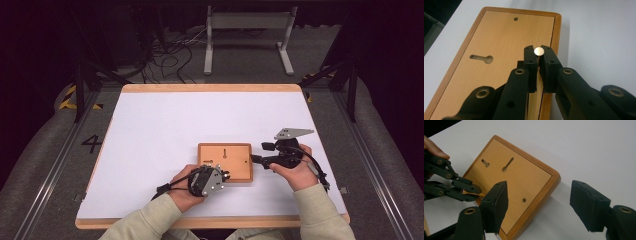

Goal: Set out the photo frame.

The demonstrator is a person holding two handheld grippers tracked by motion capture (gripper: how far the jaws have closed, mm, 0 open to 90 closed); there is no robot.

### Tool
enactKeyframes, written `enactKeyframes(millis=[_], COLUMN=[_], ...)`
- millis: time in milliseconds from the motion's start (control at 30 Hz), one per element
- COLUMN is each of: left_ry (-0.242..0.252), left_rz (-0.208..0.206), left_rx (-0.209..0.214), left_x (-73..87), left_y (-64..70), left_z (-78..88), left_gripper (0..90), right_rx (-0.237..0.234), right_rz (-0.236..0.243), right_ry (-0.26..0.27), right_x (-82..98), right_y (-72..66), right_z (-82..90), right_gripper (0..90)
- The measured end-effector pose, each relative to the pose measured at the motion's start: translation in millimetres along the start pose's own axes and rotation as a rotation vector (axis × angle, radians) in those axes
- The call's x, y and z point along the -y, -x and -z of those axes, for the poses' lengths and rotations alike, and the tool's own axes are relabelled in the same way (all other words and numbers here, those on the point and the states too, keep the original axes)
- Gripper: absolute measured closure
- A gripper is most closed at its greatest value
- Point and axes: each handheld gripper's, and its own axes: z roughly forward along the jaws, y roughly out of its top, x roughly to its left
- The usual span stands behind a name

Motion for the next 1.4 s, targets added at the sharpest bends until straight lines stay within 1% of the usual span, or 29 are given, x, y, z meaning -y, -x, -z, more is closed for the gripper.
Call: enactKeyframes(millis=[67,167,233,300,433,567,667,700,767,833,933,1000,1033,1067,1133,1167,1233,1333,1367,1400], left_ry=[-0.001,-0.001,-0.002,-0.001,0.002,0.002,0.004,0.003,0.006,0.007,0.008,0.01,0.009,-0.003,-0.012,-0.012,-0.001,0.017,0.017,0.014], left_rz=[-0.005,-0.008,-0.011,-0.011,-0.012,-0.011,-0.005,-0.008,-0.013,-0.01,-0.01,0.005,0.022,0.047,0.096,0.107,0.126,0.165,0.165,0.18], left_rx=[-0.002,-0.004,-0.003,-0.003,-0.005,-0.003,0.001,0.0,-0.003,0.0,0.005,0.013,0.025,0.043,0.076,0.085,0.1,0.111,0.111,0.114], left_x=[-0.2,-0.1,0.1,0.2,0.4,0.4,0.7,0.7,0.7,1.0,1.2,1.5,1.8,2.6,5.6,6.8,8.5,11.7,11.7,13.1], left_y=[1.6,3.2,3.2,3.2,3.9,3.7,4.0,4.0,3.9,3.8,3.4,2.4,1.3,0.0,-1.4,-2.0,-3.0,-5.9,-5.9,-6.7], left_z=[0.4,0.8,1.0,1.0,1.0,1.1,1.3,1.3,1.2,1.4,1.8,2.2,2.6,2.9,4.2,6.3,13.4,27.7,27.7,33.7], left_gripper=[84.0,84.0,83.9,84.0,83.9,84.0,84.0,84.0,84.0,84.0,83.9,83.6,83.2,82.1,76.9,74.8,70.7,63.4,60.3,60.3], right_rx=[-0.018,-0.048,-0.056,-0.061,-0.099,-0.119,-0.152,-0.171,-0.191,-0.209,-0.214,-0.219,-0.223,-0.223,-0.224,-0.223,-0.219,-0.212,-0.21,-0.21], right_rz=[-0.027,-0.077,-0.083,-0.086,-0.097,-0.103,-0.119,-0.127,-0.129,-0.132,-0.138,-0.142,-0.142,-0.142,-0.136,-0.133,-0.124,-0.102,-0.095,-0.095], right_ry=[-0.038,-0.071,-0.092,-0.096,-0.131,-0.153,-0.172,-0.181,-0.195,-0.211,-0.213,-0.214,-0.216,-0.217,-0.214,-0.213,-0.212,-0.204,-0.203,-0.203], right_x=[-4.1,-8.4,-10.4,-11.0,-12.3,-12.5,-11.5,-10.9,-9.9,-9.1,-9.2,-9.0,-8.7,-8.3,-7.9,-8.0,-8.4,-9.3,-9.6,-9.6], right_y=[5.3,12.3,13.7,13.9,13.6,13.1,15.5,16.6,17.1,16.8,16.9,18.6,19.1,19.4,19.2,18.9,18.0,15.4,14.8,14.8], right_z=[-12.6,-25.7,-32.6,-34.9,-49.2,-60.4,-68.5,-71.6,-76.3,-80.2,-79.9,-77.9,-76.9,-76.1,-74.4,-73.6,-71.9,-67.9,-66.8,-66.8], right_gripper=[27.5,22.7,22.0,21.8,20.6,19.3,19.0,19.0,19.2,19.3,21.3,23.5,24.2,24.5,25.6,26.0,26.6,28.2,28.7,28.7])
